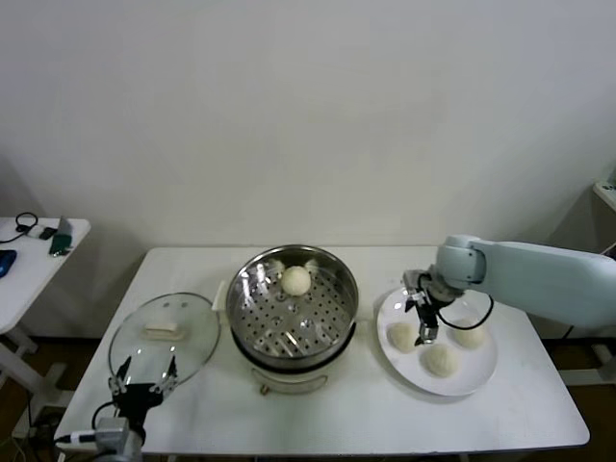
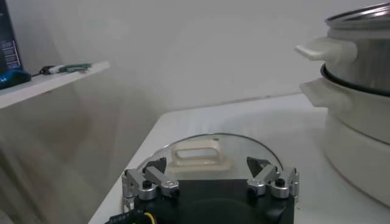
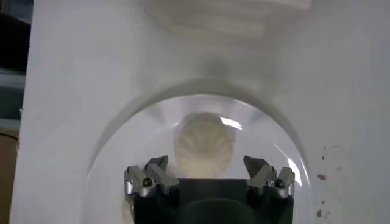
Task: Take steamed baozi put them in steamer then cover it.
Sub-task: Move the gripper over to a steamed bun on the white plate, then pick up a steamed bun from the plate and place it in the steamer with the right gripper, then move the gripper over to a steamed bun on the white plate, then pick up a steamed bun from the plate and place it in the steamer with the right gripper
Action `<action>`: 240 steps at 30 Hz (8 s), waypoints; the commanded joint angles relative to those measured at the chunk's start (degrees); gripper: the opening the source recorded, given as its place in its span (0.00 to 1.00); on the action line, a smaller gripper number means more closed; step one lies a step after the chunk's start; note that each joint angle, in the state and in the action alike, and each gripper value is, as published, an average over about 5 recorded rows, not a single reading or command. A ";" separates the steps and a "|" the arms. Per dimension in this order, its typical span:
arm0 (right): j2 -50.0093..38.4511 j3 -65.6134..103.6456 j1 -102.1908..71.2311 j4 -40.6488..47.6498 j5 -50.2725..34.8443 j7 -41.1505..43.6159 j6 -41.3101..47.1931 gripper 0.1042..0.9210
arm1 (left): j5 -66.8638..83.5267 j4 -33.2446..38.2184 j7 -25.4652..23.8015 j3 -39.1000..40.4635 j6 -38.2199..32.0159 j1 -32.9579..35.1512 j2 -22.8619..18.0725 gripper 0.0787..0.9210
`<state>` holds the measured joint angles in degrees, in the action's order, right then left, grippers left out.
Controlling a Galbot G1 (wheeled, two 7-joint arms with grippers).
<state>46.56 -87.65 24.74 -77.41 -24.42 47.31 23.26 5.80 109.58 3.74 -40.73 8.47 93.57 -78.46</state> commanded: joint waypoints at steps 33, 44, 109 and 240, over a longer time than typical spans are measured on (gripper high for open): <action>-0.36 -10.53 21.49 1.93 -5.52 10.46 -8.19 0.51 | -0.16 -0.14 0.24 -0.87 -0.07 0.08 0.37 0.88; 7.78 -12.39 43.30 0.82 -18.51 15.14 -9.29 0.51 | 0.14 -0.14 0.08 -0.56 0.30 -1.11 0.99 0.88; 30.16 -4.17 26.73 0.26 -14.52 7.54 -4.73 0.88 | -0.16 2.06 0.06 -1.90 0.32 -0.77 1.04 0.88; 18.19 -0.03 19.29 -24.05 26.38 -0.13 -36.01 0.62 | -2.87 3.34 0.03 -2.16 0.64 0.41 -0.55 0.88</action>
<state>61.59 -87.84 50.61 -99.06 -4.40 49.37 -11.17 2.93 113.04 3.76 -42.84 9.16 93.87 -79.04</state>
